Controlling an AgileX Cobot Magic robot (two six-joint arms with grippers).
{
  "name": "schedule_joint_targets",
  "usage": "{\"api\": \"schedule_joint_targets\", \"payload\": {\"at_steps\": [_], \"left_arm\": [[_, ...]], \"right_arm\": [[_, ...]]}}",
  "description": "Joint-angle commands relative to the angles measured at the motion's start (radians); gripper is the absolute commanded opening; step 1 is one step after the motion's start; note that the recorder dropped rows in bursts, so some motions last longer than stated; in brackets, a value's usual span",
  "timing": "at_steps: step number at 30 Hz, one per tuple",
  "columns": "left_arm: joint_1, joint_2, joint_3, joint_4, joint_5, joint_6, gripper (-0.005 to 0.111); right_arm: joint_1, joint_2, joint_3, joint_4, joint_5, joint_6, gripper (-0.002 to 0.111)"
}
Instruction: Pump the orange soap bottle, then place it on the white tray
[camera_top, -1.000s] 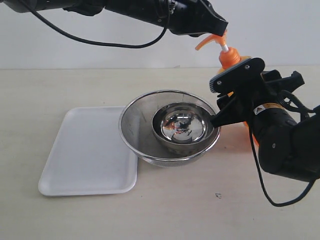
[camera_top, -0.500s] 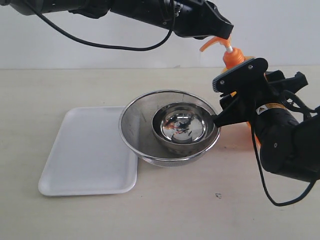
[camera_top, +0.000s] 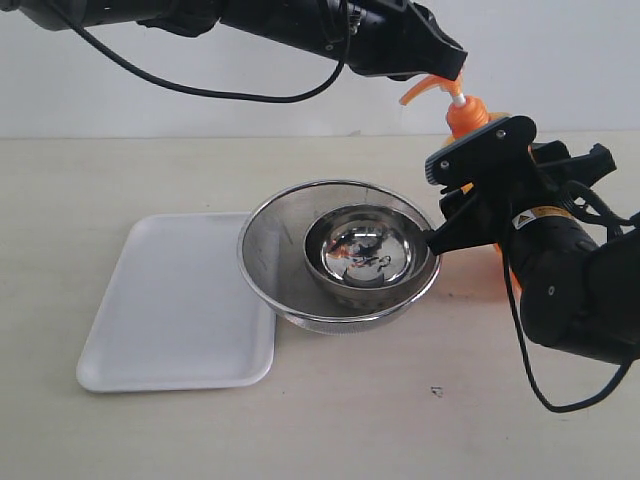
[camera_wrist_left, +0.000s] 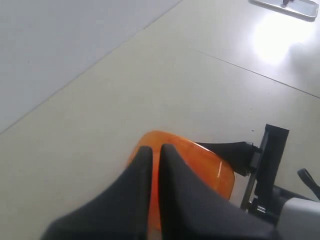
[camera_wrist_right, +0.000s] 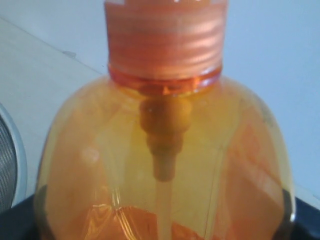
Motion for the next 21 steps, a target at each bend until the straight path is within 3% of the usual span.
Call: {"api": "schedule_joint_targets", "payload": {"at_steps": [1,21], "left_arm": [[-0.039,0.068,0.032,0.068,0.170,-0.003,0.005],[-0.039,0.068,0.032,0.068,0.172,-0.003,0.005]], "right_arm": [[0.018,-0.005,-0.008,-0.123,0.045,0.042,0.000],[0.018,-0.005,-0.008,-0.124,0.045,0.050,0.000]]}}
